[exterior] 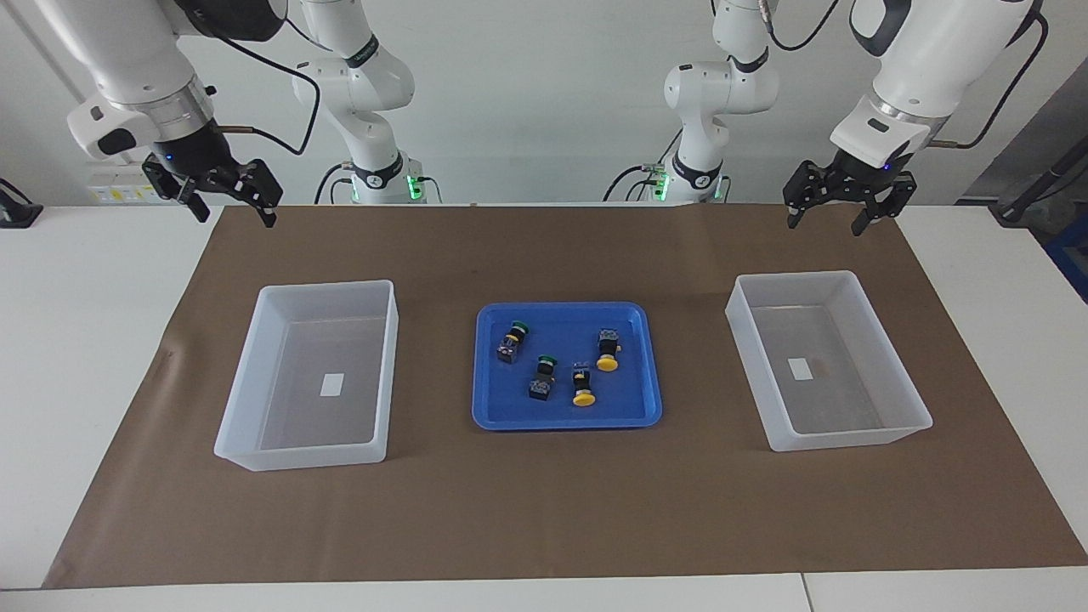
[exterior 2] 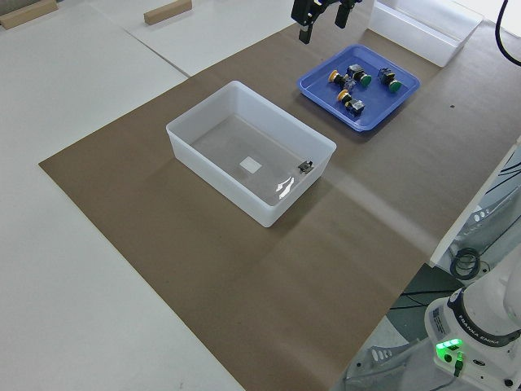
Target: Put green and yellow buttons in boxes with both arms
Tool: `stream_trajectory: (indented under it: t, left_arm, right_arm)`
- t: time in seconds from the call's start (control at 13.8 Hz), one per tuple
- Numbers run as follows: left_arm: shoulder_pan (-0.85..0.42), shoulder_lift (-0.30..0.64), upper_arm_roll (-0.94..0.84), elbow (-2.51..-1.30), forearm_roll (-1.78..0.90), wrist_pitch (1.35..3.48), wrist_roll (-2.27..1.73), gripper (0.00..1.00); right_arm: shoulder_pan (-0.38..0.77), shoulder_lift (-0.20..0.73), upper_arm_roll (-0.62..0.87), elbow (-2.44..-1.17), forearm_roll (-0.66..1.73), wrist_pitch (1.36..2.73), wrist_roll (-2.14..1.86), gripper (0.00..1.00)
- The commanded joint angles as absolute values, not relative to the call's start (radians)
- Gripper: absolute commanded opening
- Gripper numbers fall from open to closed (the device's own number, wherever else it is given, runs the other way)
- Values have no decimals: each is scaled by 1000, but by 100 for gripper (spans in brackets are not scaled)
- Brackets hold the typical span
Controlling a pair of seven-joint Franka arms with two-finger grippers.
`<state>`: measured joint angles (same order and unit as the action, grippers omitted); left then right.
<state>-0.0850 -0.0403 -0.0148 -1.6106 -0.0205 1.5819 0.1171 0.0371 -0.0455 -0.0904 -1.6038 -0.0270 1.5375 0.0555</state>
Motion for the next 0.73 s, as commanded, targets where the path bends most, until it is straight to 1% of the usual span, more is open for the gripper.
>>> stream_trajectory:
  t: [0.0, 0.44, 0.65]
  left_arm:
    - [-77, -64, -18, -1641, -32, 1594, 120, 100]
    - [-77, -64, -18, -1640, -32, 1585, 117, 100]
    - [-78, -64, -18, -1640, -31, 1585, 117, 100]
  right_arm:
    - [37, -61, -87, -1617, -46, 1551, 31, 100]
    - [38, -58, -64, -1618, -46, 1562, 69, 100]
    - [40, -45, -23, -1628, -40, 1617, 113, 100]
